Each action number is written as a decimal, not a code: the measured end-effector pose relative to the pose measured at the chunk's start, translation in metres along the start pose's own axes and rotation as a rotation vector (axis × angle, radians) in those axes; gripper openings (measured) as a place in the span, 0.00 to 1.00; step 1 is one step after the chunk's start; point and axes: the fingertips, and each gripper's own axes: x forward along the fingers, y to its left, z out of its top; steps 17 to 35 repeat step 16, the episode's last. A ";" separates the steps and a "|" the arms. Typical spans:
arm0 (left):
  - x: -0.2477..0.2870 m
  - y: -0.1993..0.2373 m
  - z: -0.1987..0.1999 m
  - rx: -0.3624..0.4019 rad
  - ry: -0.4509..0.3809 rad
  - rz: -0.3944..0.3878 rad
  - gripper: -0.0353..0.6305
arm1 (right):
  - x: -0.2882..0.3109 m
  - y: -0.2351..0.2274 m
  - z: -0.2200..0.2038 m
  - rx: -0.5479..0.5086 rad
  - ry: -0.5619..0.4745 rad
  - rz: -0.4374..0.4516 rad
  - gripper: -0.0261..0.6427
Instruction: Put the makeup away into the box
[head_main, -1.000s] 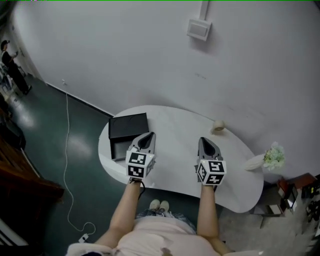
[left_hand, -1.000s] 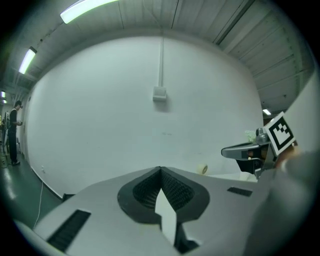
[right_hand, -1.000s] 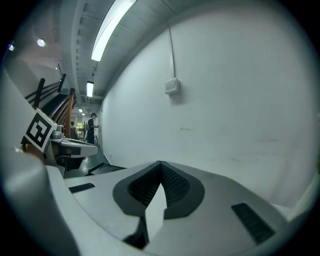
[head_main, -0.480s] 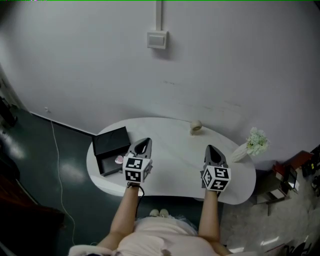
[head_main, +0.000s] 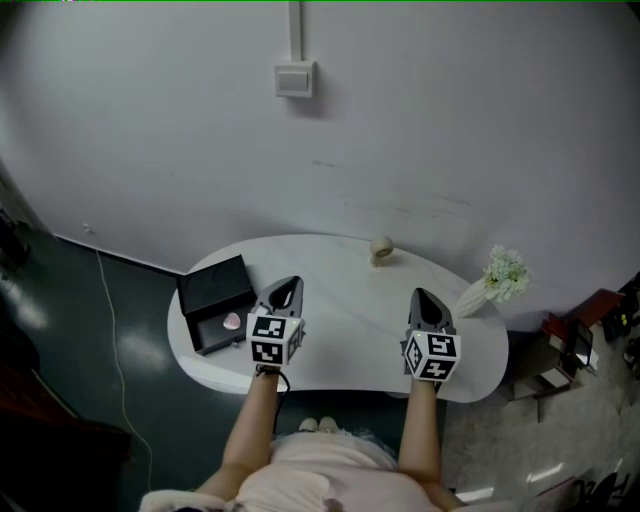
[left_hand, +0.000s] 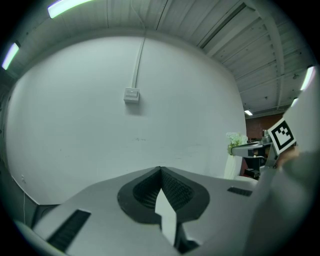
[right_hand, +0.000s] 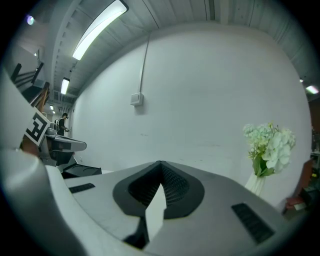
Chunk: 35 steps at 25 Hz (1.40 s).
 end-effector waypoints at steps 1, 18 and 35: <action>0.000 0.000 0.000 0.006 0.001 0.001 0.09 | 0.000 -0.001 0.000 0.000 0.001 0.000 0.06; 0.003 -0.004 -0.002 -0.013 0.007 -0.013 0.09 | -0.002 -0.008 -0.009 0.009 0.025 -0.020 0.06; 0.003 -0.004 -0.002 -0.013 0.007 -0.013 0.09 | -0.002 -0.008 -0.009 0.009 0.025 -0.020 0.06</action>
